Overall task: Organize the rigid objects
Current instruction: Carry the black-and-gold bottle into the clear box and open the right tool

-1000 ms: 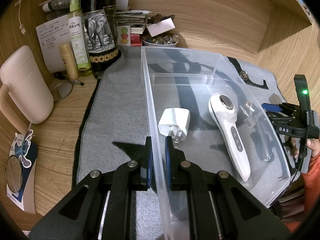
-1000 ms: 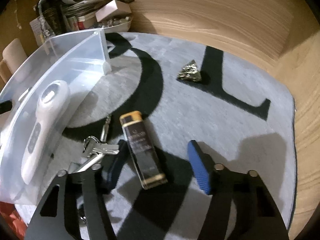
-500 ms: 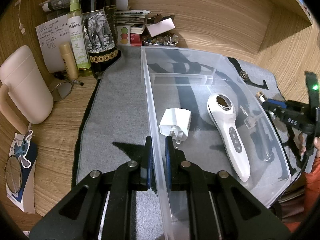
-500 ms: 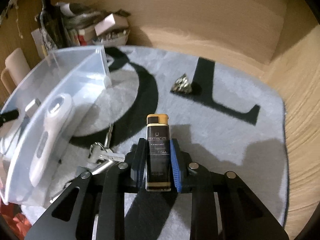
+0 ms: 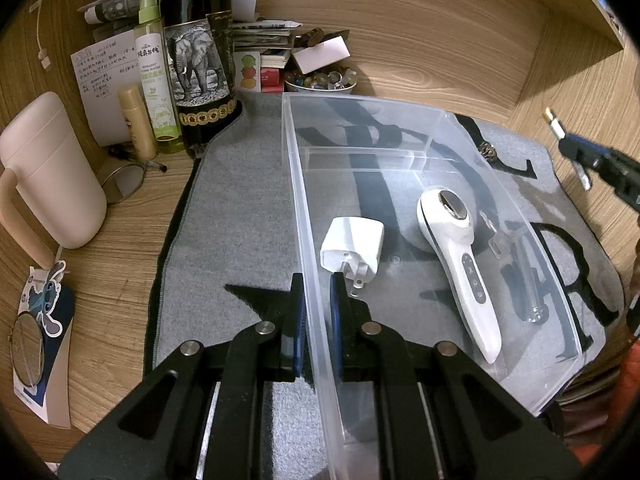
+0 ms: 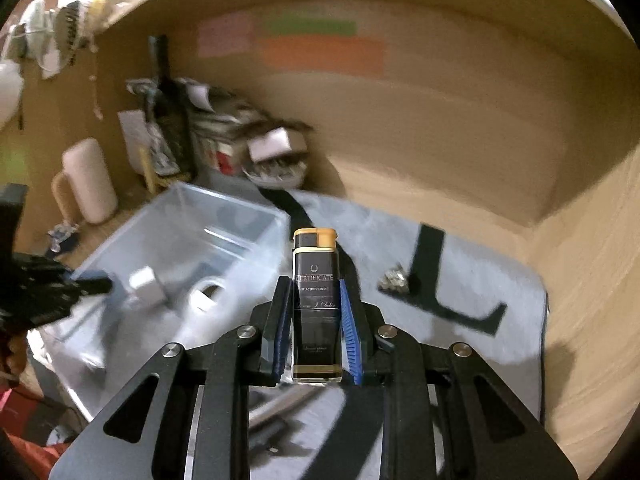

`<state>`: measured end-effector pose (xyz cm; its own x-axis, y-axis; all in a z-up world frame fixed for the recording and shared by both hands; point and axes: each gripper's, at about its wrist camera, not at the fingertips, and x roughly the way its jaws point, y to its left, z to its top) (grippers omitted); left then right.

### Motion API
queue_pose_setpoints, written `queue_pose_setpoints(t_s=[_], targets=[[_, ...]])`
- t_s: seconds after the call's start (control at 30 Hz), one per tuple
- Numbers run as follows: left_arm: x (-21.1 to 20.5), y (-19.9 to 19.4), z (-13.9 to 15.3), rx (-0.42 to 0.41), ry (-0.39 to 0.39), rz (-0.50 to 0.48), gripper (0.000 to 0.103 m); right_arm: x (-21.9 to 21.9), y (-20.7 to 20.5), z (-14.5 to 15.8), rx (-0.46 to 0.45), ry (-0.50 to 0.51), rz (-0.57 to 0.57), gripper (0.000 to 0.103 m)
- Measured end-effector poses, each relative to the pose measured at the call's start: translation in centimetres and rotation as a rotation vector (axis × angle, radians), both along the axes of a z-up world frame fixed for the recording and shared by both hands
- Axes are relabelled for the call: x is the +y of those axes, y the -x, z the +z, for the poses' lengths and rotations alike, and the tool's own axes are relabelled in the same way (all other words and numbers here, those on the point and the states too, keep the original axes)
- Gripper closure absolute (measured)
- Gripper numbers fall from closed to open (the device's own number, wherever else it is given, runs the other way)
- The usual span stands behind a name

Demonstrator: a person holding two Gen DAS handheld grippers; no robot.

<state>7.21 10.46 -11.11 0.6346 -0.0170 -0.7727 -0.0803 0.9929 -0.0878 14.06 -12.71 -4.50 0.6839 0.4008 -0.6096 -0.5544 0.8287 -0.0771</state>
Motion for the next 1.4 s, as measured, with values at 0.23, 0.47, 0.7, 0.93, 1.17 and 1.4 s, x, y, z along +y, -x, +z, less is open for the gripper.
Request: queue_pose_setpoints(t_s=[0.23,0.47,0.7,0.93,1.17,1.4], targets=[[0.0,0.0,0.0,0.000,0.001,0.001,0.093,3.3,1.6,1.5,-0.040,-0.031,0.092,0.081],[0.0,-0.1,0.0,0.003,0.000,-0.001,0.093,5.9,2.4,1.2,-0.026,-0.056,0.157,0.081],[-0.1,-0.2,0.1,0.001,-0.002,-0.006,0.093,8.2,2.6,-0.5,0.035,-0.028,0.205,0.081],[-0.1,-0.2,0.1,-0.002,0.005,-0.008,0.093,10.1,2.5,-2.4,0.111,0.021,0.238,0.081],[0.0,-0.3,0.1,-0.004,0.006,-0.013,0.093,11.1,2.2,-4.2,0.186,0.070,0.253,0.081],[-0.1,-0.3,0.1,-0.007,0.007,-0.015,0.093,11.8,2.3,-5.2,0.212,0.128,0.272,0.081]])
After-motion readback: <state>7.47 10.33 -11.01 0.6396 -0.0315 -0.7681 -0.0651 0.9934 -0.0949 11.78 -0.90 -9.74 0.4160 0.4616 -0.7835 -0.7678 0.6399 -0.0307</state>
